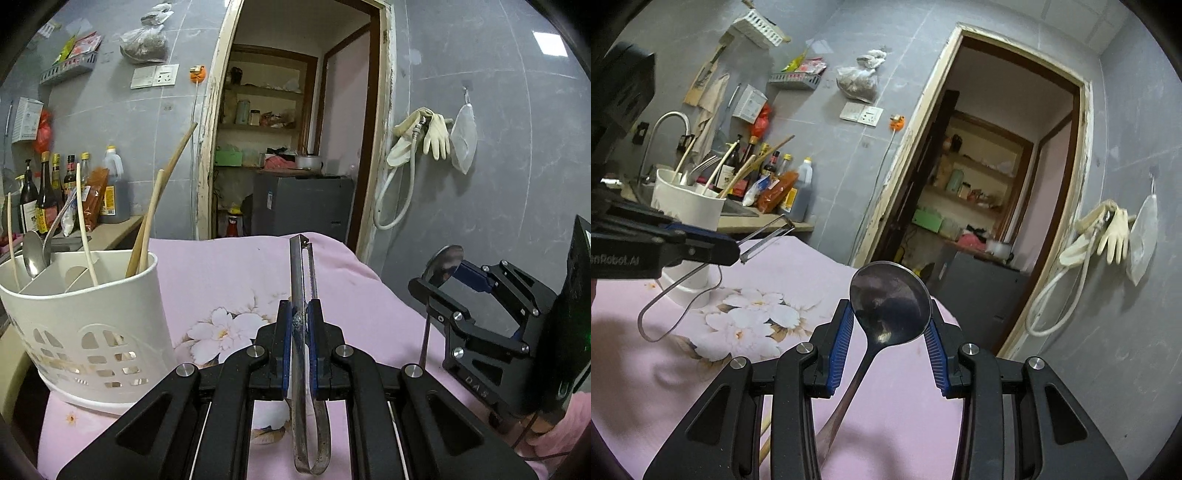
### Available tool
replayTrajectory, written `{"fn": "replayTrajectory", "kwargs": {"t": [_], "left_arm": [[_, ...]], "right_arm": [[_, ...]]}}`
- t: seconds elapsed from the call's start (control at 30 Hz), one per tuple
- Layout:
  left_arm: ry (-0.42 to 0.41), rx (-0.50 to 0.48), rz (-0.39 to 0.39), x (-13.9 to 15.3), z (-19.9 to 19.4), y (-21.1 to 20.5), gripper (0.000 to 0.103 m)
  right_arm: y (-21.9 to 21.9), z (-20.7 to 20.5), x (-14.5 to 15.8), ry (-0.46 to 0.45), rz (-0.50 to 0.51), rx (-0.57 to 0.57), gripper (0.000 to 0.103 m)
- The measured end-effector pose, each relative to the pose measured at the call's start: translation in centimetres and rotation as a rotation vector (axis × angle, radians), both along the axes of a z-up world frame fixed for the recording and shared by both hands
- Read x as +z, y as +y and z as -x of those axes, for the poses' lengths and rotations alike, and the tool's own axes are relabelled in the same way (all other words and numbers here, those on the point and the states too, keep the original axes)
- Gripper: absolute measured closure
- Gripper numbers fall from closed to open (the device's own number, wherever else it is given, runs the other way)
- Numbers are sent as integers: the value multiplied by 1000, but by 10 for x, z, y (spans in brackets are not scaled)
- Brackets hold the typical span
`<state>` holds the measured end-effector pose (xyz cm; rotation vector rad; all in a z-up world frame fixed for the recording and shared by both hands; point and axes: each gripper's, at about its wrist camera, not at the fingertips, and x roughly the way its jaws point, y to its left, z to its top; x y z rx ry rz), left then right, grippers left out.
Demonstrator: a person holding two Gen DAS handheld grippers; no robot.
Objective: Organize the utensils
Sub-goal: 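Lift the peeler and spoon with both tools over the white holder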
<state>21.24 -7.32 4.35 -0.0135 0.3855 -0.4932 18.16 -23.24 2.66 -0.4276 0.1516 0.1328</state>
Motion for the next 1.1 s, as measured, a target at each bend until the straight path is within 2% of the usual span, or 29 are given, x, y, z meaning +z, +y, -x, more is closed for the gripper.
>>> {"fn": "replayTrajectory", "kwargs": {"t": [0.23, 0.5, 0.8, 1.1], "left_arm": [[-31, 8, 21, 3, 5, 9, 97], [-78, 33, 39, 8, 10, 13, 97], [-152, 99, 83, 24, 13, 36, 97], [-243, 165, 116, 59, 17, 78, 97]], "right_arm": [[7, 4, -2, -36, 36, 6, 67], [8, 6, 6, -61, 15, 7, 67], [15, 6, 33, -106, -37, 7, 67], [44, -1, 73, -172, -98, 76, 67]]}}
